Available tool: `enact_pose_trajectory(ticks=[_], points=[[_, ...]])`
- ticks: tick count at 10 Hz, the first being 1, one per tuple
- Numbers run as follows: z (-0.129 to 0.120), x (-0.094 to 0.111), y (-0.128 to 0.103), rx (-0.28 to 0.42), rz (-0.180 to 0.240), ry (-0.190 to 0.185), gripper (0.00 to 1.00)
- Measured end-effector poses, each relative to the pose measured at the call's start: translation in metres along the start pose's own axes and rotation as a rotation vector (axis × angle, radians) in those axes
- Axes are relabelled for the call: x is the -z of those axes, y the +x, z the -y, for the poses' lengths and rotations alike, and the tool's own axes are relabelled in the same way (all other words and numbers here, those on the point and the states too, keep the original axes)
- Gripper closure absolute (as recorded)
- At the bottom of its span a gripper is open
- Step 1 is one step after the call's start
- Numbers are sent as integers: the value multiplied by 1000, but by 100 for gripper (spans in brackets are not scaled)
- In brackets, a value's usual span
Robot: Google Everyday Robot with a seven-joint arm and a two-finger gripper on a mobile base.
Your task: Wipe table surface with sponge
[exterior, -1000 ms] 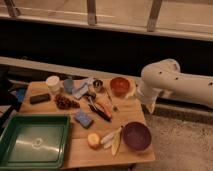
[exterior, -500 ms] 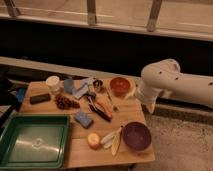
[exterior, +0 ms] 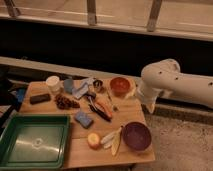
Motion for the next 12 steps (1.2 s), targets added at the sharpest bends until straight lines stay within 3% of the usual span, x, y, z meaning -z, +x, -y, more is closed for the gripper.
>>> enact_pose_trajectory(ticks=[3,6,8,9,11,12], points=[[-11,0,5,56,23,8,20],[-70,-2,20,175,35,-6,20],[-124,-14,41,283,14,-22,20],[-141,-19,51,326,6,-34,20],[-173,-25,83,416,-16,-122,20],[-177,-25,88,425,-20,-133,20]])
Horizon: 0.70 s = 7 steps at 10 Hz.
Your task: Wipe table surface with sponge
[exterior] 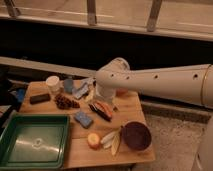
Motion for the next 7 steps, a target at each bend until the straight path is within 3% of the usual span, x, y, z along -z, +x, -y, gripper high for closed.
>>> enact_pose_trajectory(ticks=[4,7], points=[[0,-1,0,9,-8,-2,20],[-22,-39,5,54,-77,-28,20]])
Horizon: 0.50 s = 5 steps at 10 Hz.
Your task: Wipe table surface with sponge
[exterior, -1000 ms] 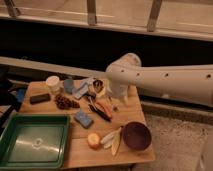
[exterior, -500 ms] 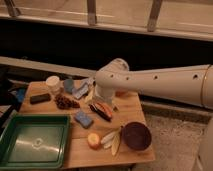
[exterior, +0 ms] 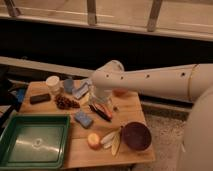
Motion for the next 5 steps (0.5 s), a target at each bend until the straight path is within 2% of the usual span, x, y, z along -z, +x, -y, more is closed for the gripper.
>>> enact_pose_trajectory(ticks=[2,3,5], points=[[-9,-41,2,25,-86,-17,20],[-12,-55,3,34,-122,-23,20],[-24,-86,8,65,-236,-54,20]])
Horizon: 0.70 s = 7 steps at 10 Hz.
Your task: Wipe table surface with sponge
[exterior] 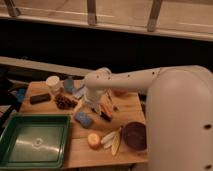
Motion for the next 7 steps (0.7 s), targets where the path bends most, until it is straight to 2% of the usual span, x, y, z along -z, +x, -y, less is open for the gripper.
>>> enact_pose_trajectory(ticks=[1,2,5,7], points=[[-2,-8,0,9,-38,-15,20],[-3,-11,0,12,-50,-20,20],[-1,-10,1,13,-50,-18,20],[-13,-16,2,44,-55,-16,20]])
